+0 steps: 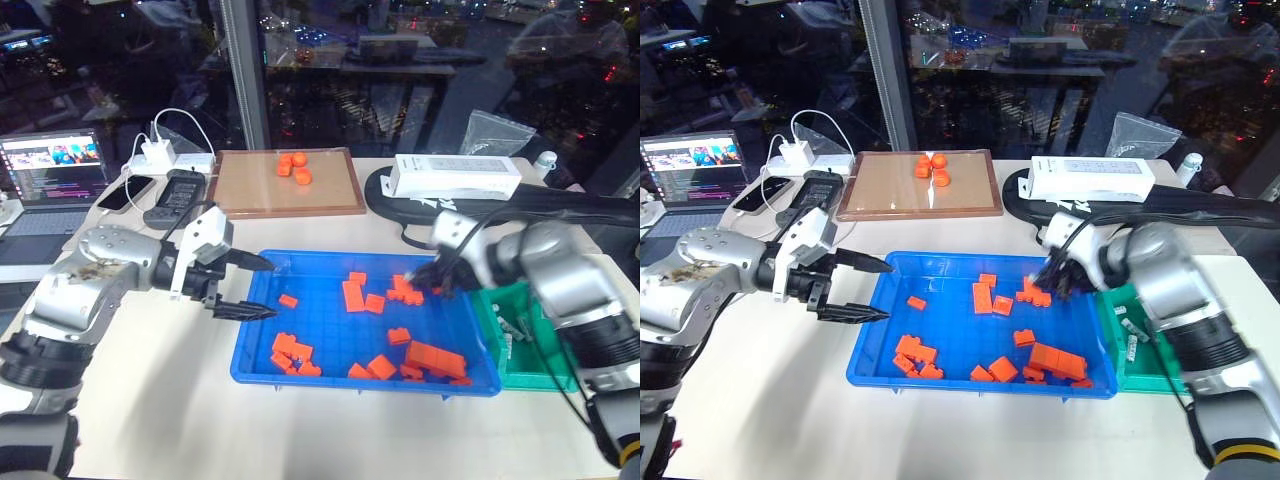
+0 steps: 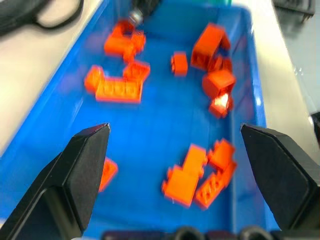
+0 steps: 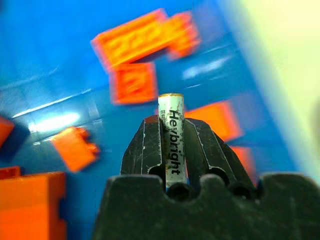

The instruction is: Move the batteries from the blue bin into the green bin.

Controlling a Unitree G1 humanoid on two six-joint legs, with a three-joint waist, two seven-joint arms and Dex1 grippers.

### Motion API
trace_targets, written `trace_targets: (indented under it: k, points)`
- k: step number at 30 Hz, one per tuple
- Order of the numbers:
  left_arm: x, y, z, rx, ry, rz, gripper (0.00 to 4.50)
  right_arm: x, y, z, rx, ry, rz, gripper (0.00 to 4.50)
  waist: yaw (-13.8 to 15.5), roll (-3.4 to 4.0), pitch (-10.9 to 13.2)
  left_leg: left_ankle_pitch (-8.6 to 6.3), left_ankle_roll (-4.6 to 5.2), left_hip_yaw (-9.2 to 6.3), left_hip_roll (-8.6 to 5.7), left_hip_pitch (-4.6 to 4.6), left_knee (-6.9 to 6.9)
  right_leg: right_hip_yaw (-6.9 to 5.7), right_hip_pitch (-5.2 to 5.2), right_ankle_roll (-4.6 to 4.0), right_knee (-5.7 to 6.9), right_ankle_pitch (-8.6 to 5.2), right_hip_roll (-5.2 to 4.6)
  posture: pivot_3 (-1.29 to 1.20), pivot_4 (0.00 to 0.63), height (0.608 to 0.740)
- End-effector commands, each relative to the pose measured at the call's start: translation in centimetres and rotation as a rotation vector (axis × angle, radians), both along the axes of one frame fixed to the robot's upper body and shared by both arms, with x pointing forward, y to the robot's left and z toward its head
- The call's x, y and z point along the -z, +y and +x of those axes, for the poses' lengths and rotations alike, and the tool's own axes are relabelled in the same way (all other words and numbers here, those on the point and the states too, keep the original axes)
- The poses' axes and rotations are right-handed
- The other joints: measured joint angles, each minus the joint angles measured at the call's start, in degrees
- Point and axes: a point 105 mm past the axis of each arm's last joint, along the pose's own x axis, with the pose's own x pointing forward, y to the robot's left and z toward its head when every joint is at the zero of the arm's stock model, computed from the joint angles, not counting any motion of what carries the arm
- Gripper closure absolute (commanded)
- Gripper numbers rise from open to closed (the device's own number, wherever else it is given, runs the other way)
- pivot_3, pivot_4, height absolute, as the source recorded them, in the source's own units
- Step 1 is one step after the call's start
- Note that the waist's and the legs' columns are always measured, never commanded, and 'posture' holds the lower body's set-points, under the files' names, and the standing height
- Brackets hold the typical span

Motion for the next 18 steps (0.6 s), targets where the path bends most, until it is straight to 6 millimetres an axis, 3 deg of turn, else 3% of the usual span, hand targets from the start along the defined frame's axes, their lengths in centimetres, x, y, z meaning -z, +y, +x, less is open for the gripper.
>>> trace_targets:
  k: [1, 3, 6, 16, 18]
  points:
    - [-2.0, -1.4, 0.6, 0.066, -0.044, -0.083, 0.00, -3.2, -3.8, -1.5, 0.121, -0.074, -0.035, 4.26, 0.3, 0.01, 0.0, 0.00, 0.00, 0.03, -0.03, 0.00, -0.01, 0.01, 0.03, 0.00, -0.02, 0.00, -0.04, 0.00, 0.150, 0.740]
    - [-2.5, -2.7, 1.1, 0.100, -0.059, -0.121, 0.00, -3.2, -6.2, -2.6, 0.211, -0.066, -0.063, 4.26, 0.5, -0.01, 0.0, 0.00, 0.00, 0.03, -0.04, -0.02, -0.02, 0.01, 0.06, 0.02, -0.04, -0.01, -0.05, 0.00, 0.150, 0.740]
    - [-2.8, -3.8, 1.5, 0.129, -0.068, -0.144, 0.00, -2.3, -7.7, -3.6, 0.284, -0.045, -0.067, 4.26, 0.0, 0.00, 0.0, -0.01, 0.02, 0.03, -0.04, -0.04, 0.00, 0.06, 0.08, 0.04, -0.05, -0.01, -0.04, 0.00, 0.150, 0.740]
    - [-3.0, -6.3, 2.6, 0.114, -0.144, -0.182, 0.00, 4.1, -8.0, -5.5, 0.353, 0.064, -0.008, 4.26, -1.2, 0.12, -0.1, -0.01, 0.04, -0.31, -0.04, 0.05, 0.05, 0.22, 0.13, 0.21, 0.07, -0.05, 0.07, 0.00, 0.150, 0.740]
    - [-3.2, -6.3, 2.3, 0.115, -0.170, -0.205, 0.00, 4.7, -8.5, -5.1, 0.392, 0.045, -0.009, 3.24, -1.2, 0.14, -0.1, -0.01, 0.04, -0.33, -0.08, 0.03, 0.08, 0.23, 0.12, 0.24, 0.07, -0.03, 0.05, 0.00, 0.150, 0.740]
